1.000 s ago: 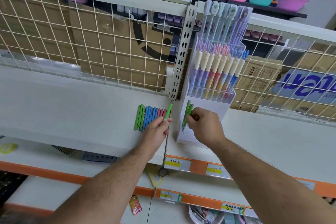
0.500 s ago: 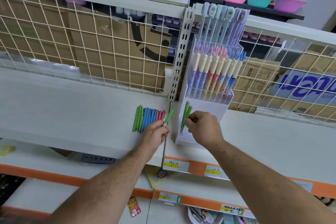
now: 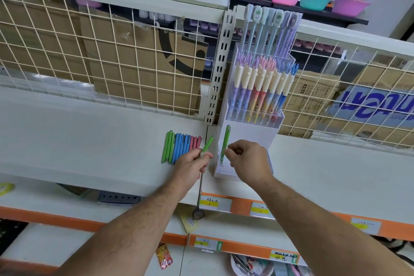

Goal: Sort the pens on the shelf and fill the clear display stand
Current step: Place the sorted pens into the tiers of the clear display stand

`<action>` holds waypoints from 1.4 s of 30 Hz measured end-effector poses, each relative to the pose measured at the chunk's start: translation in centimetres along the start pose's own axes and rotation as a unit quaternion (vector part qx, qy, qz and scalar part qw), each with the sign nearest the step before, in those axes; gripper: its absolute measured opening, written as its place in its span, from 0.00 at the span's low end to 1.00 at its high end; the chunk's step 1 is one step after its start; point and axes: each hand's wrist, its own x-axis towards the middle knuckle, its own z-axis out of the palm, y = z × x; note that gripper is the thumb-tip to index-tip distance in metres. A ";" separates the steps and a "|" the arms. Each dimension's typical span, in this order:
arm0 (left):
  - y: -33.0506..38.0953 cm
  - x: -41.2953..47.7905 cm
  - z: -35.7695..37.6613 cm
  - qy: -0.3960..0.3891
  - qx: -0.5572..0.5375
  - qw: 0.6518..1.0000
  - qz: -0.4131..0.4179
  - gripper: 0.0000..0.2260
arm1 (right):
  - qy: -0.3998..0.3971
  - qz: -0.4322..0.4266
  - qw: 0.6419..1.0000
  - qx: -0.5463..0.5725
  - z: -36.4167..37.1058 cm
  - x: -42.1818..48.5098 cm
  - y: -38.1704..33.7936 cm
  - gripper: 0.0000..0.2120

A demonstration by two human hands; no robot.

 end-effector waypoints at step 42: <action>-2.3 0.1 -6.0 0.082 0.465 0.872 0.130 0.28 | 0.020 -0.051 0.997 -0.056 -2.5 -0.4 -3.3 0.07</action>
